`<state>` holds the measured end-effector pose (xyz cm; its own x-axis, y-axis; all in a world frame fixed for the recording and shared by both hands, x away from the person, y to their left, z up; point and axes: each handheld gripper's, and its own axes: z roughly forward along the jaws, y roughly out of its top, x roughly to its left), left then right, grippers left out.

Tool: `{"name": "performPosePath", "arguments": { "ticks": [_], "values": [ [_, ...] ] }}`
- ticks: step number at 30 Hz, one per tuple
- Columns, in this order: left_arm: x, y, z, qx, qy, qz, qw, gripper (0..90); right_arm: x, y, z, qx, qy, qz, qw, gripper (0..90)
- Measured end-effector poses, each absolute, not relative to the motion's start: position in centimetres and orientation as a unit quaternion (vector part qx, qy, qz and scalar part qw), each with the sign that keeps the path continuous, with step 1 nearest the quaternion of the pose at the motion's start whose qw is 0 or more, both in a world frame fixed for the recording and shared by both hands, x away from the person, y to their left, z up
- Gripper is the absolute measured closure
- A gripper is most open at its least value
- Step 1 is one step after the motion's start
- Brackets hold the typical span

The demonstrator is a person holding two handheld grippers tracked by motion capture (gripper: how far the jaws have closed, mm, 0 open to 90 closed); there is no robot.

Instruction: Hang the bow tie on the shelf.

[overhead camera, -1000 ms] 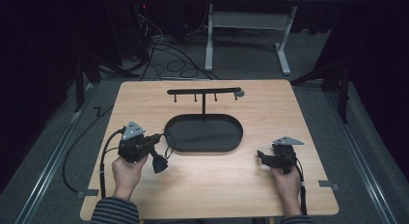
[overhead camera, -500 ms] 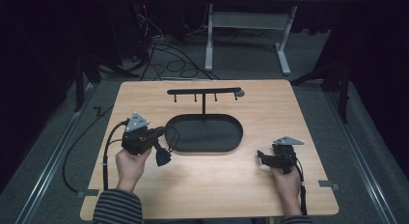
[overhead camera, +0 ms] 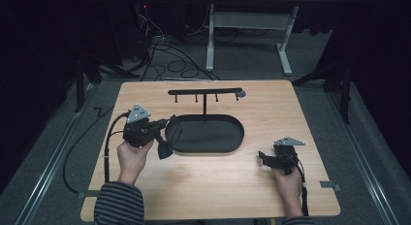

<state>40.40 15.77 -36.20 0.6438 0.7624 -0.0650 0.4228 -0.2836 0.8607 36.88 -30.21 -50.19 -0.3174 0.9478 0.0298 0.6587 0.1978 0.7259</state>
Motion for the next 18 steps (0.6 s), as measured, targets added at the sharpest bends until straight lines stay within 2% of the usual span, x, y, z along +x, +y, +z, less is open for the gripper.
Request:
{"name": "performPosePath", "arguments": {
  "ticks": [18],
  "values": [
    [42.4,15.0,-34.1,0.774,0.380,0.194,0.467,88.4,36.9,-30.3,-50.2,0.542,0.742,0.330,0.218,28.7]
  ]
}}
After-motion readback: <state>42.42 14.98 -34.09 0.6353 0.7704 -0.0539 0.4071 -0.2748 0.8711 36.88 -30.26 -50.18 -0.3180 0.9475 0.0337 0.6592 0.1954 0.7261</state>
